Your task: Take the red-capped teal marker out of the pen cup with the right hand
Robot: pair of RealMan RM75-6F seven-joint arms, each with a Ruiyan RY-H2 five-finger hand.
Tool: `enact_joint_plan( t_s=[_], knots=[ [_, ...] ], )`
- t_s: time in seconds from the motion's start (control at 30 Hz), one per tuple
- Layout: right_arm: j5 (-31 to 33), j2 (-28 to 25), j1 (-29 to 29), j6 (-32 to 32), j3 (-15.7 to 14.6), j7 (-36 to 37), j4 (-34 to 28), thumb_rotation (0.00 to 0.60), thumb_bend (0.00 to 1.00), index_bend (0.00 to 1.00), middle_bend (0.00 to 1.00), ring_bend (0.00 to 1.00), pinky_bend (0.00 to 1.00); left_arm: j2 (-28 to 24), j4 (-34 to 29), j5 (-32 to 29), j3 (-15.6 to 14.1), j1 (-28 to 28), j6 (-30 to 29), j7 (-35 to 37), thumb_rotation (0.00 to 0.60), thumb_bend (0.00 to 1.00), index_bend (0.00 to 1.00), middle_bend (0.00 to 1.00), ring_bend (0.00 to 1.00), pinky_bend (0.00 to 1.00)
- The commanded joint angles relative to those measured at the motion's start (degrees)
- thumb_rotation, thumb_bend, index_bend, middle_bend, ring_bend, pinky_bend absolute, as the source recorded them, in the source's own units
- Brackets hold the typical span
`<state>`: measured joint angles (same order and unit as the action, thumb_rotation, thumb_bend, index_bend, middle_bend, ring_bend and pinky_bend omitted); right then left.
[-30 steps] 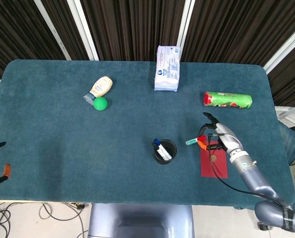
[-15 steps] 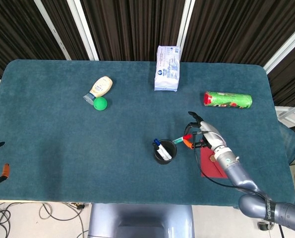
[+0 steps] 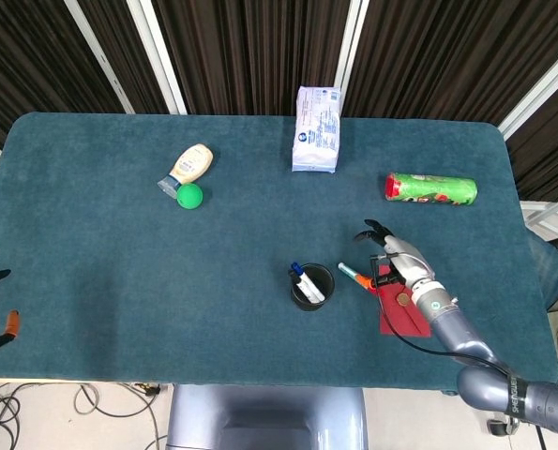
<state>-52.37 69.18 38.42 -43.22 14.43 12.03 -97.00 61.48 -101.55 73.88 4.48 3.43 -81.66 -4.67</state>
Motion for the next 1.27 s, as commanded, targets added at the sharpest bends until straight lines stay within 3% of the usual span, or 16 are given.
enact_joint_plan(
  t_s=[0.03,0.33,0.5,0.73,0.9,1.1,1.27],
  knots=[
    [-0.35,-1.61,-0.9,-2.15,0.42,-0.49,-0.94,0.6,0.3,0.11,0.0,0.0,0.16,-0.13,-0.03,-0.06,-0.02,0.07,0.09,-0.19,0.6,0.46,0.15,0.03,0.08,0.04],
    [-1.27,-8.43,-5.29,-9.87,1.44,-1.65,-4.66,0.6,0.29,0.09,0.0,0.0,0.16,-0.11,-0.11,-0.11,0.02,0.13,0.08,-0.27,0.6,0.46,0.15,0.03,0.08,0.04],
    [-8.6,-11.29,-10.31,-15.6,-1.76,-2.74,-6.81,0.6,0.29,0.09,0.0,0.0,0.16,0.04,-0.17,0.01,-0.04,0.11,-0.1,-0.56,0.6,0.46,0.15,0.03,0.08,0.04],
    [-23.07,-5.56,-21.75,-35.28,-10.21,-10.53,-4.58,0.6,0.29,0.07,0.0,0.0,0.16,0.13,-0.18,0.29,-0.09,0.0,-0.48,-0.67,0.6,0.46,0.15,0.03,0.08,0.04],
    [-29.71,-0.41,-27.7,-45.32,-13.66,-13.82,0.2,0.6,0.29,0.07,0.0,0.0,0.16,0.23,-0.09,0.44,-0.17,-0.07,-0.67,-0.85,0.6,0.46,0.15,0.03,0.08,0.04],
    [-34.37,2.51,-31.5,-50.57,-15.97,-16.31,4.66,0.6,0.29,0.07,0.0,0.0,0.16,0.28,-0.04,0.63,-0.04,-0.12,-1.05,-0.81,0.6,0.46,0.15,0.03,0.08,0.04],
    [-36.82,2.95,-32.62,-52.88,-15.7,-17.74,4.89,0.6,0.29,0.07,0.0,0.0,0.16,0.32,0.08,0.79,-0.07,-0.11,-1.12,-0.96,0.6,0.46,0.15,0.03,0.08,0.04]
  ],
)
